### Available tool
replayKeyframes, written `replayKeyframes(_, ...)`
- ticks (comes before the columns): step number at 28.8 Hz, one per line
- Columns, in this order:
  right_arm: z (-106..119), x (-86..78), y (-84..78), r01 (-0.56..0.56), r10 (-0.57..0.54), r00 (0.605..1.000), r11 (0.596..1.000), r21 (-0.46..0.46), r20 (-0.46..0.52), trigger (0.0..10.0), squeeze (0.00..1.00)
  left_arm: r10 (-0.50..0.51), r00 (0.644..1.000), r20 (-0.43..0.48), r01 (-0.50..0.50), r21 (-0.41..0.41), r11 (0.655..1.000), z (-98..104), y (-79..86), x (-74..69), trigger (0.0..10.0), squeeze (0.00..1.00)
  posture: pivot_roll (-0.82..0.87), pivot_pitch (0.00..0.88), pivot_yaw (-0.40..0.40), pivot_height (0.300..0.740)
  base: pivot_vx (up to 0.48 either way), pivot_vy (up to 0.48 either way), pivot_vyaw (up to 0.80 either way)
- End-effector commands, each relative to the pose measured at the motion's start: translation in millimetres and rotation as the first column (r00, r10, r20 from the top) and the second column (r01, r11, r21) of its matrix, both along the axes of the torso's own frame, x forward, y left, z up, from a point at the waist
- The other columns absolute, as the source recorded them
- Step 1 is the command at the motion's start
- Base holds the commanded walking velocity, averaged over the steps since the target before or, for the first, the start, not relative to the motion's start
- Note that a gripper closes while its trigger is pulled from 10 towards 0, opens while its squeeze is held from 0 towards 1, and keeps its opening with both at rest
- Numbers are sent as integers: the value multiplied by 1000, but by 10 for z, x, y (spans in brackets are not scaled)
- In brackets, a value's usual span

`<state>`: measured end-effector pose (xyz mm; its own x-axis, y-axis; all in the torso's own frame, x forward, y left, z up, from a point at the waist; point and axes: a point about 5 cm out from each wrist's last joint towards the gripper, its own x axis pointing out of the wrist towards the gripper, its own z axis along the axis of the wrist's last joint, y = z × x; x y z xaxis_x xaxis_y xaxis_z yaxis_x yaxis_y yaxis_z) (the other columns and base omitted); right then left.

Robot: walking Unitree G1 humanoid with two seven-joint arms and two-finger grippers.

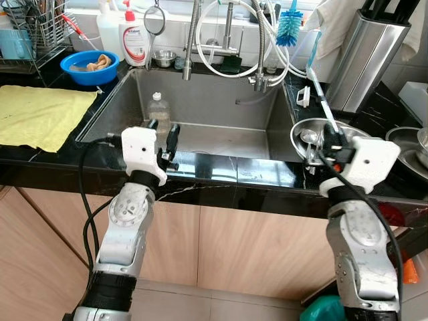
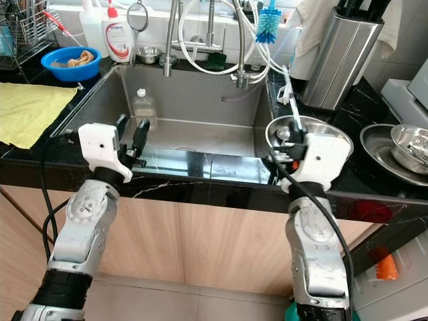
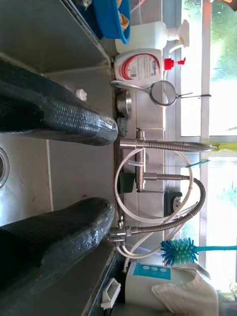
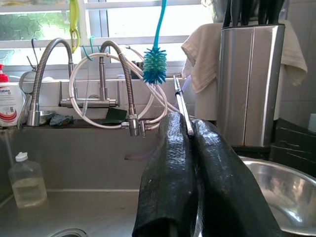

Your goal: Kitchen organization

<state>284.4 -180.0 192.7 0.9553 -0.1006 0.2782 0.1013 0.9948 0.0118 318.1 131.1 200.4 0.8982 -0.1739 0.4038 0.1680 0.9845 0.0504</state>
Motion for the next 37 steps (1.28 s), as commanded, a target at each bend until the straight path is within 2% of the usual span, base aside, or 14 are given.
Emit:
replayKeyframes(1, 51, -30, 11, 7, -7, 1000, 1000, -2, 25, 10000, 0, 6, 1000, 18, -6, -1, 1000, 46, 6, 24, 10000, 0, 17, 0, -66, 740, 0, 480, -731)
replayKeyframes(8, 62, -33, 71, 3, -3, 999, 1000, 0, 44, 10000, 0, 9, 1000, 26, -9, 4, 1000, 69, 9, 35, 10000, 0, 28, 0, -62, 740, 0, 480, 0)
replayKeyframes(11, 49, -25, 93, -4, 3, 999, 1000, 10, 38, 10000, 0, 27, 999, 34, -28, 40, 999, 75, 29, 36, 10000, 0, 31, 0, -60, 740, 0, 0, 0)
replayKeyframes(19, 31, -22, 105, -18, 17, 999, 1000, 5, 28, 10000, 0, 26, 999, 34, -28, 48, 998, 82, 27, 43, 10000, 0, 29, 0, -55, 740, 0, 0, 0)
replayKeyframes(27, 28, -32, 130, -39, 40, 999, 998, -44, 28, 10000, 0, 36, 999, 31, -38, 52, 998, 82, 34, 54, 10000, 0, 29, 0, -53, 740, 396, 0, 175)
replayKeyframes(32, 9, -27, 125, -34, 34, 999, 999, -12, 18, 10000, 0, 34, 999, 31, -36, 52, 998, 83, 33, 53, 10000, 0, 31, 0, -52, 740, 420, 0, 0)
replayKeyframes(37, 11, -28, 147, -52, 53, 999, 997, -55, 14, 10000, 0, 35, 999, 30, -37, 53, 998, 80, 28, 54, 10000, 0, 27, 0, -52, 740, 421, 0, 83)
